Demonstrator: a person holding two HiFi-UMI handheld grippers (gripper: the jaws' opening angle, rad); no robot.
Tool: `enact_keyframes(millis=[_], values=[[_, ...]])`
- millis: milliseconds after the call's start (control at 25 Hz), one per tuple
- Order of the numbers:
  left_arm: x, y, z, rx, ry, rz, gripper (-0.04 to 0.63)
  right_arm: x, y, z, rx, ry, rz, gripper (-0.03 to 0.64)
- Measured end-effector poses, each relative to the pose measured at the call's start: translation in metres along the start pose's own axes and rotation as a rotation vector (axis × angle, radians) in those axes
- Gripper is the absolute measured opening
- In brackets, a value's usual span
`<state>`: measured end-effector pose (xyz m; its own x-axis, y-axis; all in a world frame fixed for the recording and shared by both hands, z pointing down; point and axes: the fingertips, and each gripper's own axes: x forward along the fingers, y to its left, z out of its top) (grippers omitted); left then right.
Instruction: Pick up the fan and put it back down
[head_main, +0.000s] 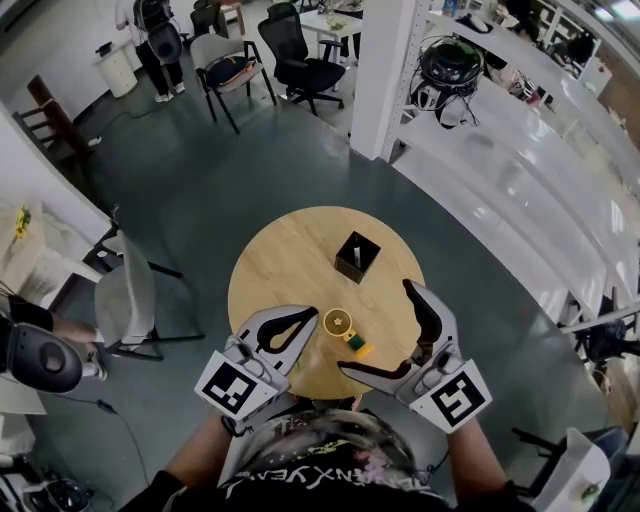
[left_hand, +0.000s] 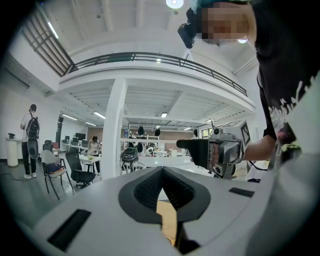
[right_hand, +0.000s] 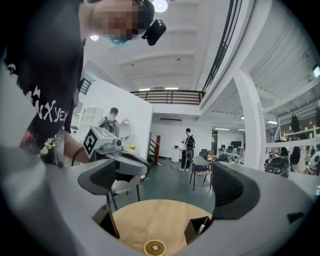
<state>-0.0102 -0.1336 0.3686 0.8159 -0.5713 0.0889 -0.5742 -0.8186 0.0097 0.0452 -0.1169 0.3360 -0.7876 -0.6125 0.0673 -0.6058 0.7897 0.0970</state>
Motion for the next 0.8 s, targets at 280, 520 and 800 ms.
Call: enact_keyframes(millis=[280, 520, 800], values=[[0.0016, 0.0017, -0.0062, 0.007, 0.037, 0.011, 0.017, 0.0018, -0.0027, -0.0009, -0.008, 0.003, -0.002, 0.584], [0.0029, -0.0023, -0.0021, -0.006, 0.005, 0.005, 0.017, 0.0000, -0.0048, -0.0007, -0.002, -0.004, -0.005, 0.584], [0.0014, -0.0016, -0.0026, -0.008, 0.007, 0.008, 0.017, 0.0013, -0.0036, -0.0034, 0.001, 0.001, -0.002, 0.584]])
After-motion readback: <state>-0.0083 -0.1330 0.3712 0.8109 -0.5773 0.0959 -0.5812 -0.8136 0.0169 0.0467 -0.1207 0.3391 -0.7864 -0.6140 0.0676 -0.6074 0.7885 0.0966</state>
